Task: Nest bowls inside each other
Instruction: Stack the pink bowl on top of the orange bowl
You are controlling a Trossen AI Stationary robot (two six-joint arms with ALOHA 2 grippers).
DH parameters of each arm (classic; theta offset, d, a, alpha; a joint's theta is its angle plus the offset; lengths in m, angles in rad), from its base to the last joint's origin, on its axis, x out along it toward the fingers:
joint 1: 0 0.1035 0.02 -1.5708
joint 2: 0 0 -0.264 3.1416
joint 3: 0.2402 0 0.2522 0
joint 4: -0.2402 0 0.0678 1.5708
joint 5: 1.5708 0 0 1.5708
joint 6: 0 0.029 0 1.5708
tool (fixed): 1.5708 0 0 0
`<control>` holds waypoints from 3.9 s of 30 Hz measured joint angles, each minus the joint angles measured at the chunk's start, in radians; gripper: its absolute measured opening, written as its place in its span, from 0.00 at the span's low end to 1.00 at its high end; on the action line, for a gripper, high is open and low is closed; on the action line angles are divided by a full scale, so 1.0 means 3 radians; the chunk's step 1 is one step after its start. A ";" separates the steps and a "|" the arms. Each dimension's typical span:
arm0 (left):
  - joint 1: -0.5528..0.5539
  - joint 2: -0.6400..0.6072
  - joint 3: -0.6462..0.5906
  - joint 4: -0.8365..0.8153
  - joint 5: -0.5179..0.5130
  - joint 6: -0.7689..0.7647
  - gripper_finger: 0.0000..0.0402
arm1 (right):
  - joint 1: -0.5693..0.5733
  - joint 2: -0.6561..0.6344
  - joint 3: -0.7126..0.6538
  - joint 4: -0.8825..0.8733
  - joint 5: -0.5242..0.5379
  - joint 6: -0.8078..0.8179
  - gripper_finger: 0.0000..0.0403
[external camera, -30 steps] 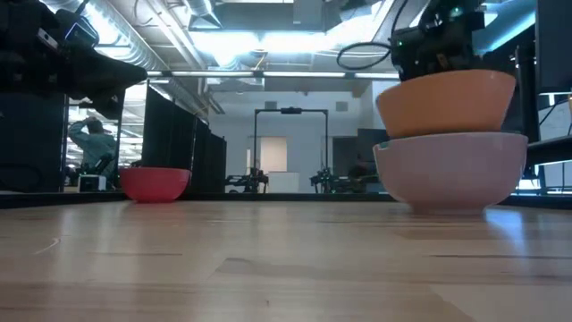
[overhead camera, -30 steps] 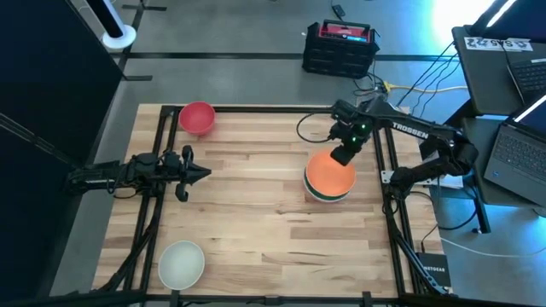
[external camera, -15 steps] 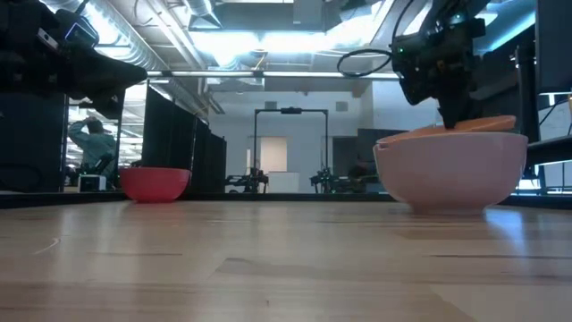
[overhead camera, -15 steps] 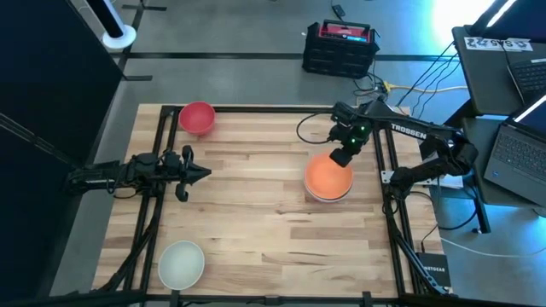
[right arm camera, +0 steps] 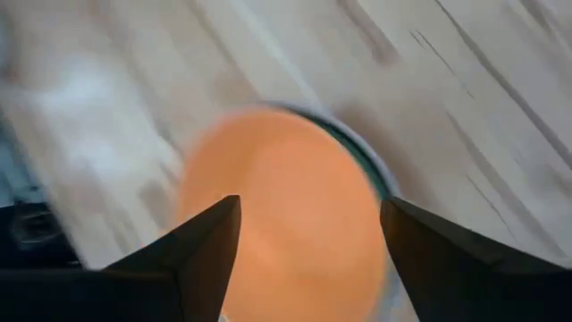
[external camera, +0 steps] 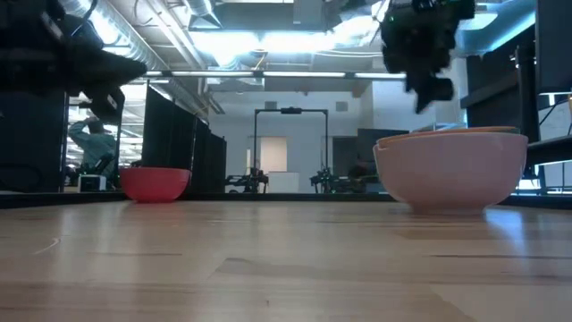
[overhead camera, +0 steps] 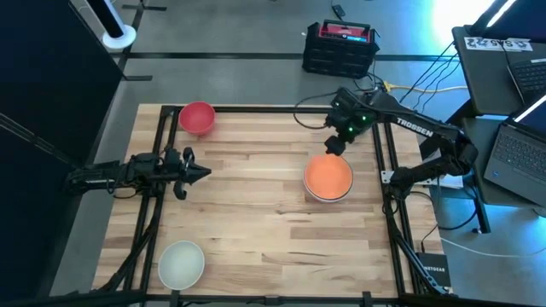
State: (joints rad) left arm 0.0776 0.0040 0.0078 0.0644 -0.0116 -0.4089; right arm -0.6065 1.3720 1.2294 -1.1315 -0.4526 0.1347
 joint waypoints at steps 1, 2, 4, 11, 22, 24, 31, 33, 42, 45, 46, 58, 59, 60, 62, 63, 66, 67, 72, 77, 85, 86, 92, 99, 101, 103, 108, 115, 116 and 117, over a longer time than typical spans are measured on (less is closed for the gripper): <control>0.0000 0.0000 0.0000 0.0066 0.0000 -0.0109 0.00 | 0.0013 0.0000 0.0032 0.0068 -0.0038 0.0000 0.63; 0.0002 0.0001 0.0000 0.0126 0.0000 -0.0204 0.00 | 0.0035 0.0000 0.0054 0.0127 -0.0041 -0.0003 0.63; 0.0004 0.0001 0.0000 0.0268 0.0000 -0.0375 0.00 | 0.0036 0.0000 0.0076 0.0252 -0.0018 0.0005 0.63; 0.0097 0.0178 0.0410 -0.0271 -0.0040 -0.0366 0.05 | 0.0054 0.0010 0.0072 0.0499 0.0167 0.0233 0.63; 0.0426 0.0905 0.1768 -0.2300 -0.0332 0.0187 0.23 | 0.0102 0.0024 0.0061 0.0654 0.0278 0.0195 0.63; 0.0565 0.1307 0.2219 -0.2685 -0.0641 0.0253 0.29 | 0.0103 0.0023 0.0061 0.0661 0.0334 0.0083 0.63; 0.1226 0.2951 0.3411 -0.3684 -0.1029 0.1082 0.39 | 0.0100 0.0024 0.0061 0.0751 0.0435 -0.0351 0.63; 0.1390 0.3378 0.3544 -0.3819 -0.1025 0.1419 0.39 | 0.0101 0.0023 0.0061 0.0773 0.0432 -0.0442 0.63; 0.1979 0.4595 0.3947 -0.3922 -0.0876 0.1861 0.40 | 0.0101 0.0024 0.0061 0.0666 0.0414 -0.0690 0.63; 0.2124 0.4884 0.4083 -0.3975 -0.0787 0.1898 0.40 | 0.0101 0.0024 0.0061 0.0601 0.0408 -0.0743 0.63; 0.2172 0.4980 0.4129 -0.3993 -0.0758 0.1911 0.40 | 0.0101 0.0024 0.0061 0.0579 0.0406 -0.0761 0.63; 0.2545 0.5641 0.4322 -0.4128 -0.0543 0.2042 0.40 | 0.0101 0.0024 0.0061 0.0432 0.0398 -0.0826 0.63; 0.2560 0.5649 0.4321 -0.4114 -0.0542 0.2050 0.40 | 0.0101 0.0024 0.0061 0.0432 0.0398 -0.0825 0.63; 0.2573 0.5662 0.4321 -0.4099 -0.0540 0.2069 0.40 | 0.0101 0.0024 0.0061 0.0431 0.0398 -0.0824 0.63; 0.2588 0.5702 0.4321 -0.4098 -0.0540 0.2097 0.40 | 0.0101 0.0024 0.0061 0.0431 0.0398 -0.0811 0.63; 0.2590 0.5725 0.4314 -0.4091 -0.0540 0.2107 0.40 | 0.0101 0.0024 0.0061 0.0431 0.0398 -0.0799 0.63; 0.2589 0.5808 0.4254 -0.4013 -0.0540 0.2152 0.40 | 0.0101 0.0024 0.0061 0.0431 0.0398 -0.0785 0.63; 0.2589 0.5834 0.4219 -0.3947 -0.0540 0.2154 0.40 | 0.0100 0.0024 0.0061 0.0428 0.0401 -0.0783 0.63; 0.2556 0.5865 0.4183 -0.3875 -0.0529 0.2241 0.26 | 0.0101 0.0017 0.0061 0.0365 0.0504 -0.0724 0.63; 0.2521 0.5893 0.4156 -0.3818 -0.0518 0.2333 0.11 | 0.0101 0.0009 0.0061 0.0302 0.0609 -0.0664 0.63; 0.2165 0.5699 0.4505 -0.4069 -0.0325 0.2405 0.00 | 0.0095 -0.0126 0.0061 0.0133 0.0987 -0.0434 0.63; 0.2056 0.5665 0.4627 -0.4138 -0.0293 0.2412 0.00 | 0.0080 -0.0168 0.0061 0.0125 0.1033 -0.0365 0.63; 0.1224 0.5632 0.5425 -0.4357 -0.0249 0.2531 0.00 | -0.0122 -0.0489 0.0061 0.0122 0.1101 0.0087 0.63; 0.0455 0.5664 0.5754 -0.3712 -0.0233 0.2499 0.00 | -0.0259 -0.0792 0.0061 0.0119 0.1114 0.0246 0.63; 0.0340 0.5704 0.5761 -0.3433 -0.0232 0.2405 0.00 | -0.0284 -0.0828 0.0061 0.0116 0.1106 0.0240 0.63; 0.0225 0.5744 0.5767 -0.3154 -0.0232 0.2312 0.00 | -0.0309 -0.0864 0.0061 0.0113 0.1098 0.0235 0.63; -0.0061 0.5843 0.5783 -0.2456 -0.0232 0.2078 0.00 | -0.0371 -0.0954 0.0061 0.0106 0.1078 0.0221 0.63; -0.0248 0.6169 0.5791 -0.1805 -0.0184 0.1873 0.00 | -0.0401 -0.1001 0.0062 0.0072 0.1060 0.0213 0.63; -0.0258 0.6223 0.5791 -0.1743 -0.0183 0.1875 0.00 | -0.0401 -0.1002 0.0062 0.0053 0.1059 0.0212 0.63; -0.0266 0.6286 0.5791 -0.1697 -0.0183 0.1887 0.00 | -0.0401 -0.1004 0.0062 0.0050 0.1059 0.0211 0.63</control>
State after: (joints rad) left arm -0.0023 1.8898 1.7451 -0.4446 -0.0666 0.1572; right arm -0.7269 1.0707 1.2480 -1.1164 -0.1349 0.1979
